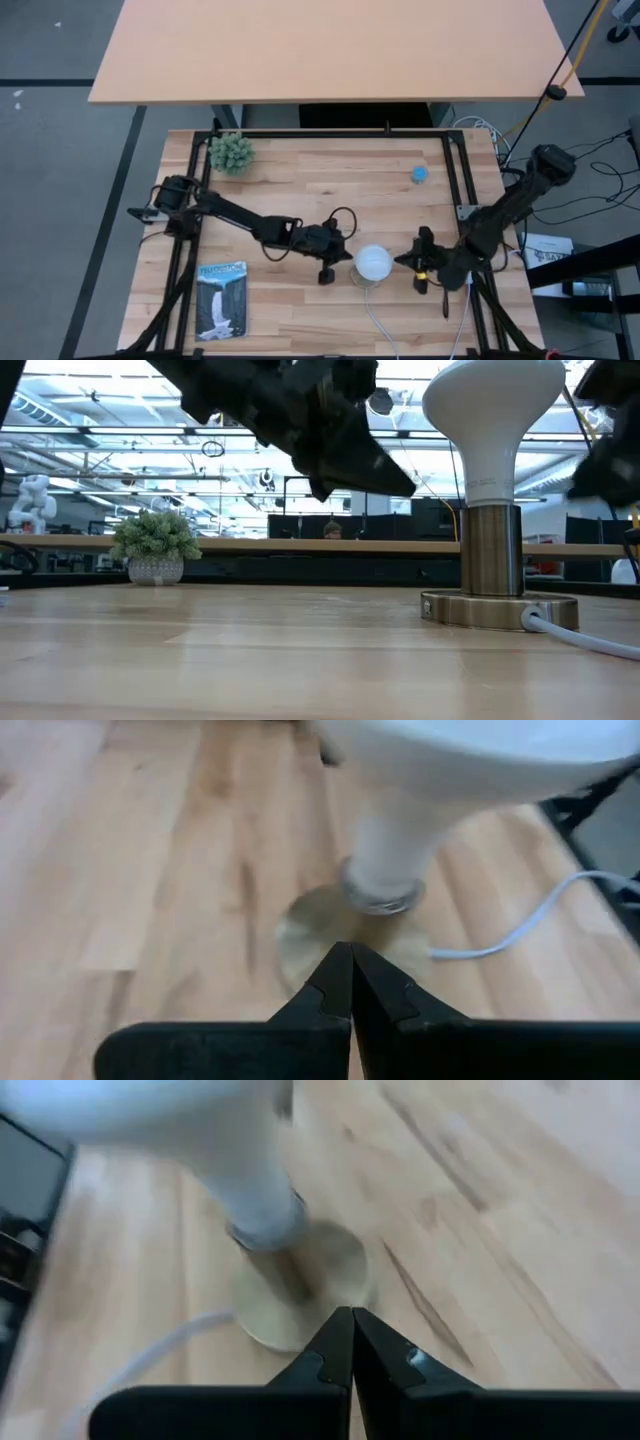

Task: Screw lightbulb
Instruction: Insert the lightbulb into the desk lamp

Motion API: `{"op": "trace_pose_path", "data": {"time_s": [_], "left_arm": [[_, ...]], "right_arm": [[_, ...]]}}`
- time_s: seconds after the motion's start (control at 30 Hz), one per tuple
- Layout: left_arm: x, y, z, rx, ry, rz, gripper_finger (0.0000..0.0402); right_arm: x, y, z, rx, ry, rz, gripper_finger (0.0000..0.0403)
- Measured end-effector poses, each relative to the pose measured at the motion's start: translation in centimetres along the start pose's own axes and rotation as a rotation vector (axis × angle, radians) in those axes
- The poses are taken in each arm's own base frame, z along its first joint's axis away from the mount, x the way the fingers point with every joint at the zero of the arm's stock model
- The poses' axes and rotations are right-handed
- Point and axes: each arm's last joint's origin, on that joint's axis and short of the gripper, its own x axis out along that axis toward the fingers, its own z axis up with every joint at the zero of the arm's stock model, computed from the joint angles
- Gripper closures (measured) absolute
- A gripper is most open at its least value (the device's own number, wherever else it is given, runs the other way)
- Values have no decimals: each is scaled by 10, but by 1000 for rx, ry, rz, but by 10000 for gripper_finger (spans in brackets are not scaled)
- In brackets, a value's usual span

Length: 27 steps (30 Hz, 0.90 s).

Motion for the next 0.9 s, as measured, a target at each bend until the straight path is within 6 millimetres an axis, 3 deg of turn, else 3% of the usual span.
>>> {"op": "trace_pose_path", "data": {"time_s": [0.13,0.23,0.43,0.9], "left_arm": [[1,-18,0,-5,-38,-42,401],[3,-25,-1,3,-70,-51,401],[10,-17,2,-26,-128,-48,401],[18,-16,-3,-33,-148,-94,401]], "right_arm": [[-12,29,16,-43,-131,-33,403],[-4,39,19,-84,-185,-103,403],[22,34,7,-33,-148,-213,403],[37,44,5,-43,-181,-173,403]]}}
